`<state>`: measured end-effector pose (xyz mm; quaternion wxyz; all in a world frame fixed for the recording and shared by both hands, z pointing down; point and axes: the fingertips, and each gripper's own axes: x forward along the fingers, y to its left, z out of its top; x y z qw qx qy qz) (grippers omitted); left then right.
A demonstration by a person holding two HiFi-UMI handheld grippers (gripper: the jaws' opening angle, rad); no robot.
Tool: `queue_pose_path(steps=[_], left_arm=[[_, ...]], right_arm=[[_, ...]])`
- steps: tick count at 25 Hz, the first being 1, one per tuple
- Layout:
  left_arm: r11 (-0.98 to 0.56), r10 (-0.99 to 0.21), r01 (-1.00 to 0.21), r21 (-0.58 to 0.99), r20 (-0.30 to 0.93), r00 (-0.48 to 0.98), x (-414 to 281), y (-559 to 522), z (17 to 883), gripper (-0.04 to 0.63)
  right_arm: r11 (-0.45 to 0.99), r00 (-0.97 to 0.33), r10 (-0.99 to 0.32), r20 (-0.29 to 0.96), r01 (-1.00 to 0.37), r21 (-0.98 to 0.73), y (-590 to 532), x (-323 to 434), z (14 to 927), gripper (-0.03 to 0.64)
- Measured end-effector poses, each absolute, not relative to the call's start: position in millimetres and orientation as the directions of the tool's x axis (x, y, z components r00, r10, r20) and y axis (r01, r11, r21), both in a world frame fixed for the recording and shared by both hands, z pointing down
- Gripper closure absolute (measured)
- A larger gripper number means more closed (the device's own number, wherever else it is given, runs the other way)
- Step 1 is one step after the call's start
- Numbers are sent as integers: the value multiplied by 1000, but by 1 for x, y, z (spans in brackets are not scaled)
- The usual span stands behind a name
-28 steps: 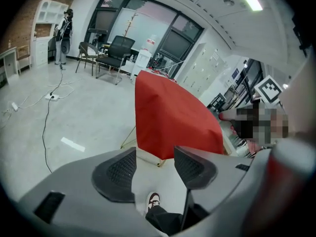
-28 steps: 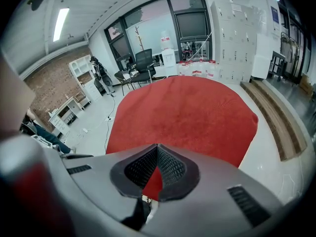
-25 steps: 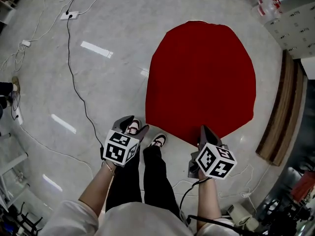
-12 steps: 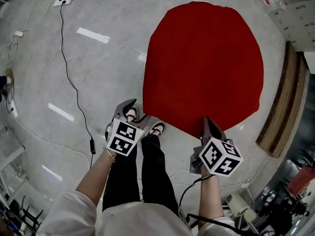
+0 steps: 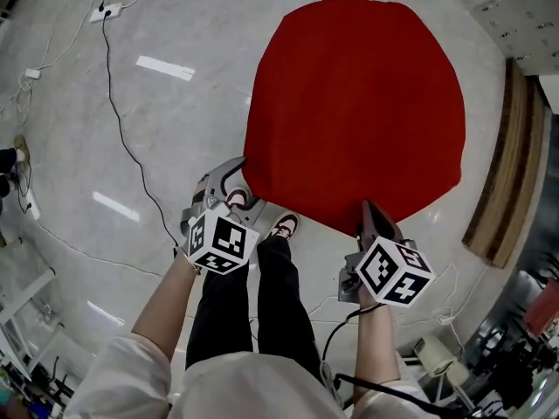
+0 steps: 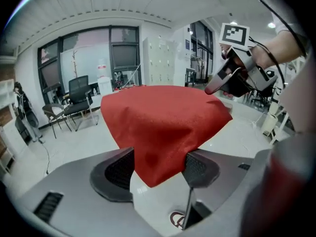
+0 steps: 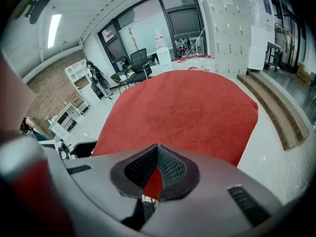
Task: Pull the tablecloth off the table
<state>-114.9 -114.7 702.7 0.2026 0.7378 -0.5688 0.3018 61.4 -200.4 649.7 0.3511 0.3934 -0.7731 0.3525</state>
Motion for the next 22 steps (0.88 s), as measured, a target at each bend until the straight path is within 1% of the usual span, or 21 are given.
queue_pose_path(steps=[4, 7, 9, 11, 17, 22], left_arm=[[-325, -712, -945, -29, 665, 225, -114, -124, 688, 310], [-356, -697, -934, -24, 673, 249, -112, -130, 679, 356], [-361, -694, -933, -18, 673, 256, -110, -134, 673, 401], [-346, -691, -938, 10, 673, 262, -109, -137, 668, 436], [-271, -667, -953, 137, 687, 288, -110, -144, 662, 475], [-202, -656, -958, 203, 698, 286, -111, -150, 658, 527]], right_arm=[[421, -445, -370, 815, -863, -280, -202, 68, 644, 592], [404, -444, -378, 812, -868, -287, -203, 73, 640, 592], [394, -444, -383, 810, -872, -292, -203, 76, 637, 592], [386, -446, -387, 807, -873, -297, -202, 79, 634, 592], [370, -445, -393, 805, -878, -305, -202, 84, 626, 592], [353, -440, -375, 816, -882, -314, -199, 90, 625, 592]])
